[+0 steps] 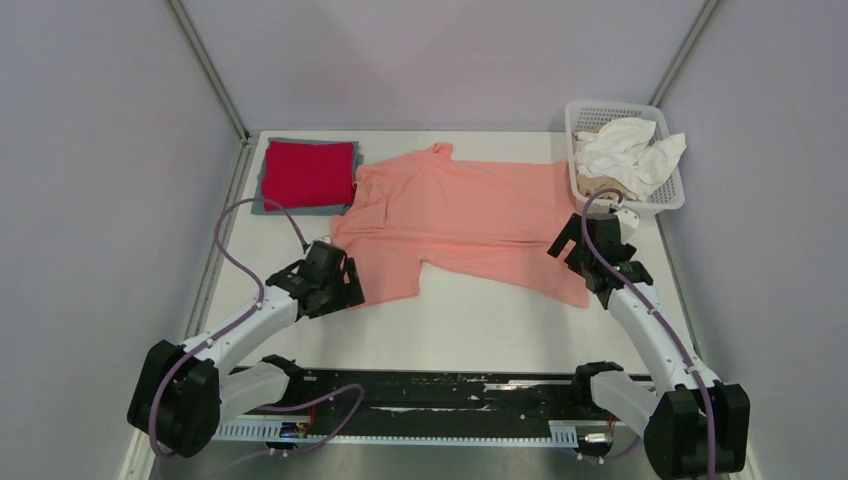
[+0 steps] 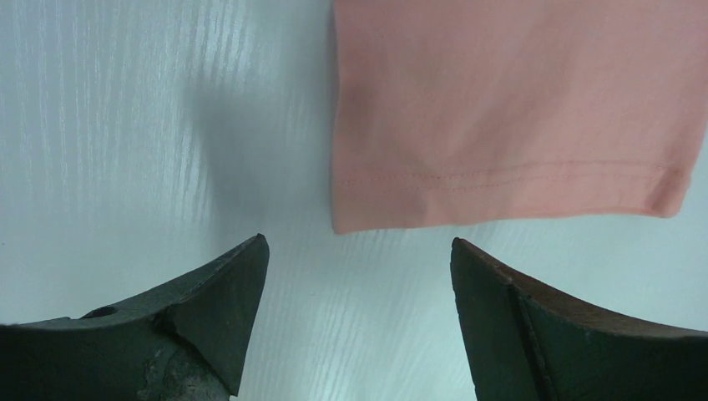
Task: Fold and stack the t-shirts
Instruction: Flatten out the tshirt
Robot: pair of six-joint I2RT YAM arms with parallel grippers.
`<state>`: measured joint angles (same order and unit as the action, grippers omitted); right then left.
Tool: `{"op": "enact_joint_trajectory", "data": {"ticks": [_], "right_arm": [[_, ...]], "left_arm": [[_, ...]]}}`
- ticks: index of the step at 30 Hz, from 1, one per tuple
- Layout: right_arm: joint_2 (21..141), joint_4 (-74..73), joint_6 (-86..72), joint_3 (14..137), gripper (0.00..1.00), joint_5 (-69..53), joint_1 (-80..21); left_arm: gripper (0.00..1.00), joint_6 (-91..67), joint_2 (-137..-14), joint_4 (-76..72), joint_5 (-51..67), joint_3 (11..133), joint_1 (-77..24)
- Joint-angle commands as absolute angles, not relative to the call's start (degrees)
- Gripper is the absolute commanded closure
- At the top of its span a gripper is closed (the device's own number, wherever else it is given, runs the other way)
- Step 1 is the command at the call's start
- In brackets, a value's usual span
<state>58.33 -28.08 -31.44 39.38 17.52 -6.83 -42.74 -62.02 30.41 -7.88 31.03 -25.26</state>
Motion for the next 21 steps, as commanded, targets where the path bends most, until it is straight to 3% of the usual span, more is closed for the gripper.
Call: {"op": "enact_joint_trajectory", "data": {"ticks": [1,8,13,17,18,21], "right_arm": [[58.8,-29.4,-32.7,39.7,0.00,19.4,-6.5],[60.7,-30.1,-32.8,40.3,0.00,20.0,-6.4],[60.8,-32.9,-35.6,39.7,0.00,20.8,-3.5],[59.7,-34.4,-34.6,38.0,0.00,14.1,3.8],[59.5,-34.5,-34.2,37.4,0.00,11.7,5.1],[59.9,-35.1,-34.3,35.4,0.01,9.2,7.4]], "left_arm": [[0.18,-43.0,-63.8,28.0,-7.5,31.2,-25.6],[0.34,-43.4,-70.7,22.3,-4.8,31.7,-25.6],[0.59,-43.3,-74.7,21.1,-4.4,32.4,-25.7],[0.95,-42.4,-76.9,19.2,-3.4,32.1,-25.8],[1.00,-42.0,-77.2,19.1,-3.3,32.2,-25.7],[1.00,-41.5,-77.3,18.3,-2.9,32.3,-25.7]]}}
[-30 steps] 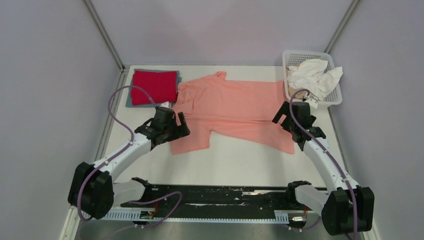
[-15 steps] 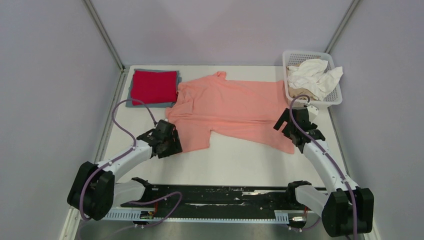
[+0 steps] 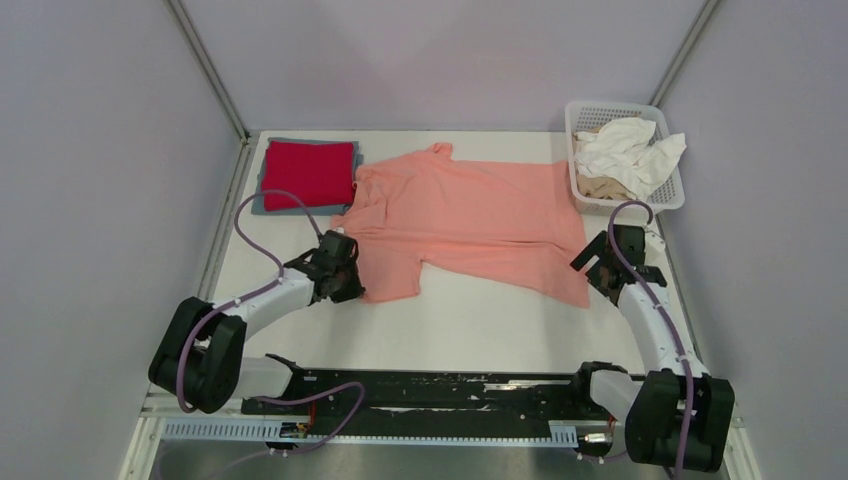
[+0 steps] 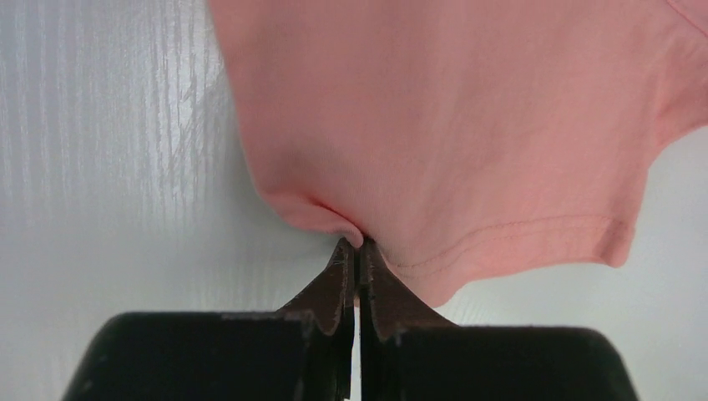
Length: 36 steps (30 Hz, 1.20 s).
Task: Fold and stack the t-shirts
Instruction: Flatten out the tshirt
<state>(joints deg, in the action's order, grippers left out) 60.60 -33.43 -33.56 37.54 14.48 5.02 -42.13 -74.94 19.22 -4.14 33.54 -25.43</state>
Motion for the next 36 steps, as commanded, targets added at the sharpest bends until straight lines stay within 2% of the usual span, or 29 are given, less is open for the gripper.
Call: {"op": "enact_joint_trajectory", "data": {"ticks": [1,5,17,20,24,29,36], "right_arm": [[60.6,-35.1,-34.4,34.7,0.02,9.0,7.6],[64.5,-35.2,-35.1,34.1,0.10,8.4,7.9],[75.8,-31.3,-34.6,33.9,0.49,2.8,7.9],[76.1,-31.2,-34.5,33.4,0.58,1.8,7.9],[75.0,-31.5,-34.2,32.3,0.60,1.0,7.8],[73.5,-31.5,-34.1,31.6,0.77,-1.1,7.5],[73.7,-30.4,-33.0,33.1,0.94,-1.5,6.7]], "left_arm": [[1.00,-41.5,-76.8,18.2,-3.2,32.2,-25.7],[1.00,-41.4,-74.4,17.6,-3.5,31.3,-25.8],[1.00,-42.0,-67.7,14.7,-5.3,28.5,-25.7],[1.00,-42.9,-66.9,14.1,-5.8,28.2,-25.7],[1.00,-44.5,-65.7,13.5,-7.0,28.1,-25.7],[1.00,-44.9,-65.3,11.0,-4.3,27.6,-25.4],[1.00,-40.6,-66.0,3.5,0.9,25.2,-25.2]]}}
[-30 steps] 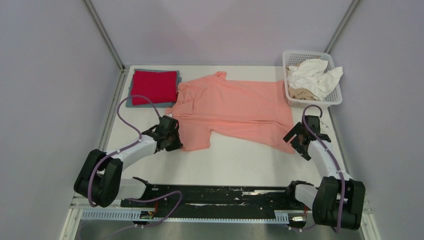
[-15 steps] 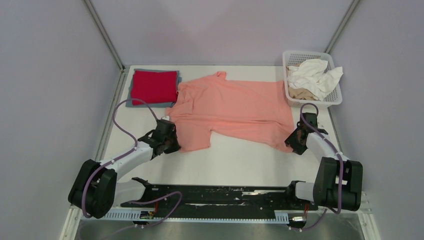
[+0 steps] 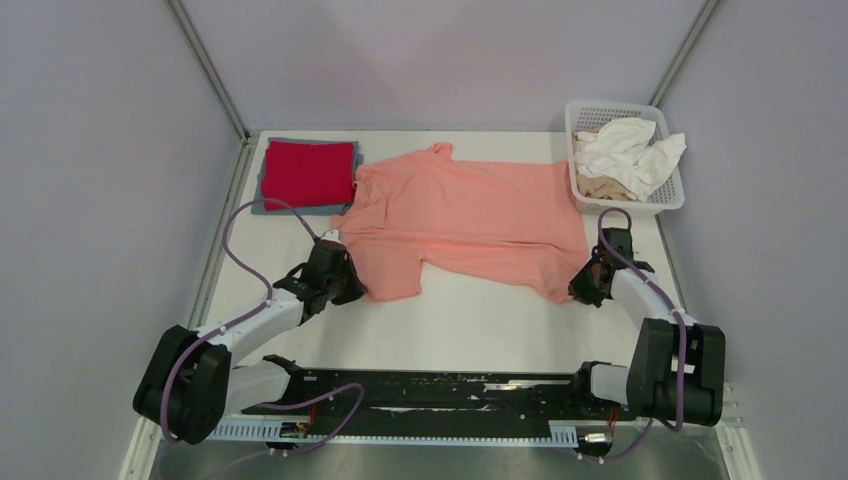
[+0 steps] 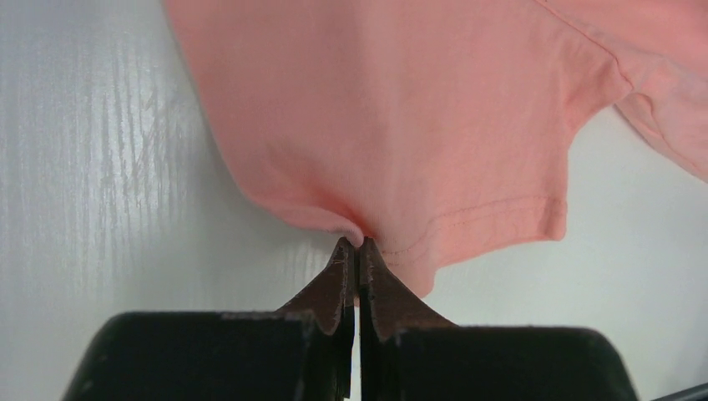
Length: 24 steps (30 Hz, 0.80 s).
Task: Fold and stack the t-shirts
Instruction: Flatten out the tshirt
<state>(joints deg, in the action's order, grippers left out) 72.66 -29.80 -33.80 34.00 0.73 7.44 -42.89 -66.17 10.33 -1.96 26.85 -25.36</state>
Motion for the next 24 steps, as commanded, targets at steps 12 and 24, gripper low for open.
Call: {"op": "enact_joint_trajectory", "data": {"ticks": [12,24], "right_arm": [[59.0,-23.6,-32.9,46.2,1.00,-6.7,4.2],[49.1,-26.6,-31.2,72.1,1.00,-4.3,4.3]], "left_arm": [[1.00,-36.2,-54.3,3.4,-14.2,37.4,-25.2],[1.00,-25.2,-44.2,9.4,-21.5,67.5,-25.3]]}}
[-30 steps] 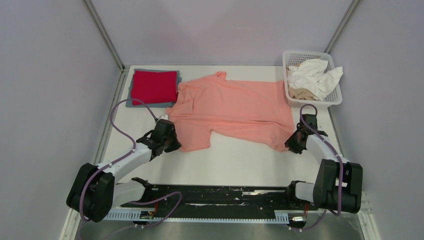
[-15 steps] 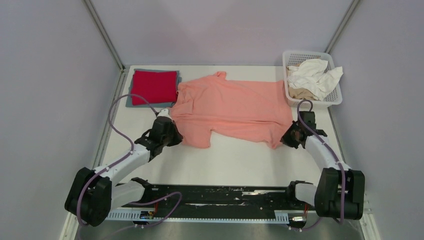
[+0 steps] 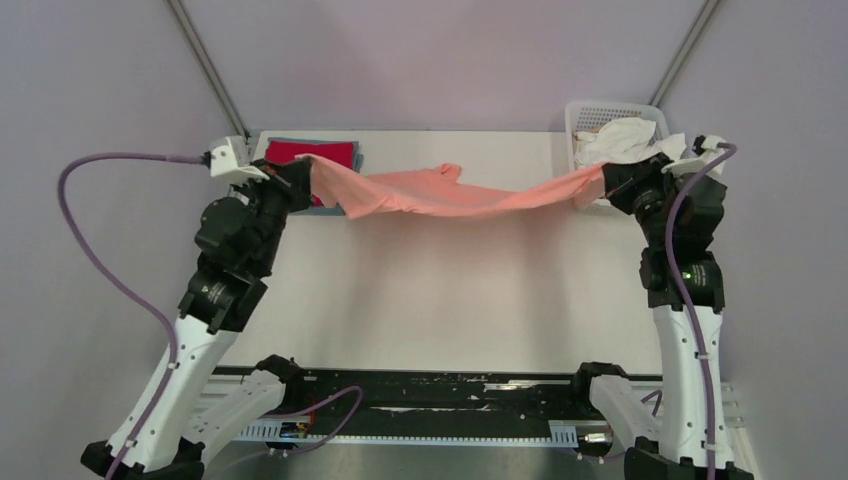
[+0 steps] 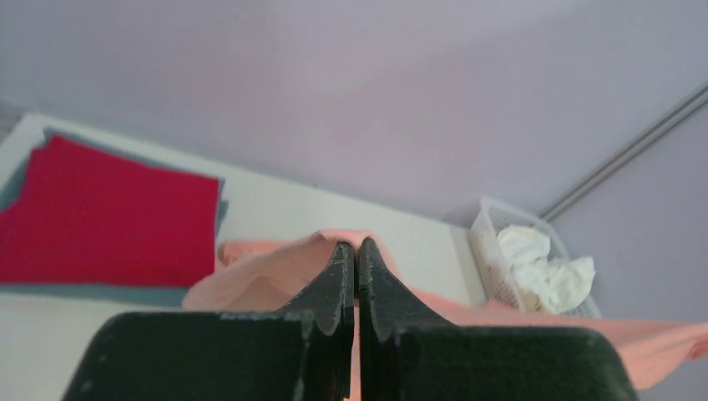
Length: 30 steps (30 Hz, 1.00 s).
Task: Fold and stack the t-shirts
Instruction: Flatten out the tshirt
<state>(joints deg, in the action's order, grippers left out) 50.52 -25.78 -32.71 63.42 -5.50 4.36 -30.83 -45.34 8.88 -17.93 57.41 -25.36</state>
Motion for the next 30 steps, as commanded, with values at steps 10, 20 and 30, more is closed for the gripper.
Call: {"op": "enact_joint_trajectory", "data": {"ticks": [10,20,30], "right_arm": [[45.9,-36.2,-26.4,91.9,1.00,-2.8,4.3],[39.4,-40.5,-26.7,97.6,1.00,-1.8,4.3],[39.1,-41.8,-26.3,90.4,1.00,-0.8,4.2]], "left_arm": [[1.00,-16.8,-46.2,22.5,-6.5,102.4,-25.2],[1.00,-16.3,-45.6,27.2,1.2,112.4,-25.2],[1.00,-15.9,-43.7,22.3,-4.8,100.5,-25.2]]}}
